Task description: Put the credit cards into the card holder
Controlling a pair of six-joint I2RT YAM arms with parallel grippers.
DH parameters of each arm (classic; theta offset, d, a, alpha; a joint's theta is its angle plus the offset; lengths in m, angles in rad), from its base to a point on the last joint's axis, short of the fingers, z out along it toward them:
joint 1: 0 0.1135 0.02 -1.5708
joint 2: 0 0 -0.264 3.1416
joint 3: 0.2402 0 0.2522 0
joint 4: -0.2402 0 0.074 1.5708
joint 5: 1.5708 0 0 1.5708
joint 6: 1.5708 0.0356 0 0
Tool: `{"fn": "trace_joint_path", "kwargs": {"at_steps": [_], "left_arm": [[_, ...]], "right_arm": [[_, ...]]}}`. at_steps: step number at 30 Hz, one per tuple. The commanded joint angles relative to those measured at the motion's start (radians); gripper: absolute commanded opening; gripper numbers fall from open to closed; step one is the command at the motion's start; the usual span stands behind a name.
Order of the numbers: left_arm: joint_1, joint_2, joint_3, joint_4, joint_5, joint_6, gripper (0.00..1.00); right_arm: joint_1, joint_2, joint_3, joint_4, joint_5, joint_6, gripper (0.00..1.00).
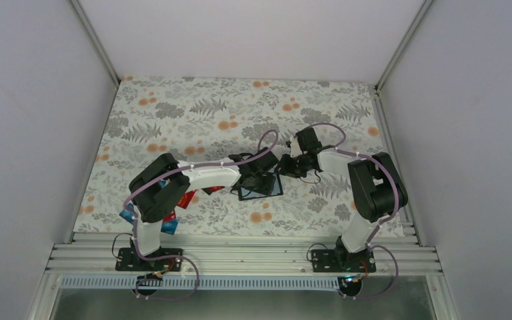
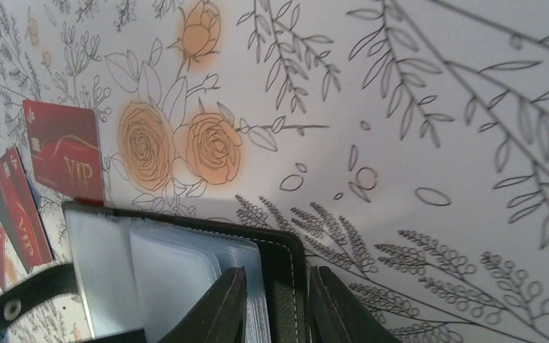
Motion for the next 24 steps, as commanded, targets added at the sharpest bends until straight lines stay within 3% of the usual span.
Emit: {"fn": "trace_joint_path", "kwargs": {"at_steps": [1, 7, 10, 17, 24], "left_arm": [[-0.022, 0.002, 0.047, 0.018, 0.045, -0.034, 0.56], [-0.025, -0.116, 0.035, -0.007, 0.007, -0.023, 0.73], [-0.012, -0.201, 0.004, -0.05, -0.045, -0.021, 0.82], [0.132, -0.458, -0.232, -0.104, -0.104, -0.042, 0.84], [0.304, -0.654, -0.437, -0.155, -0.12, -0.041, 0.86]], "right_arm": [[-0.022, 0.025, 0.018, -0.031, 0.031, -0.032, 0.26], [-0.029, -0.009, 0.042, -0.065, 0.077, -0.037, 0.25], [-0.029, -0.047, 0.062, -0.089, 0.095, -0.042, 0.2], [0.018, -0.139, 0.118, -0.109, 0.019, -0.058, 0.28], [0.187, -0.107, 0.192, -0.027, -0.157, -0.048, 0.37]]}}
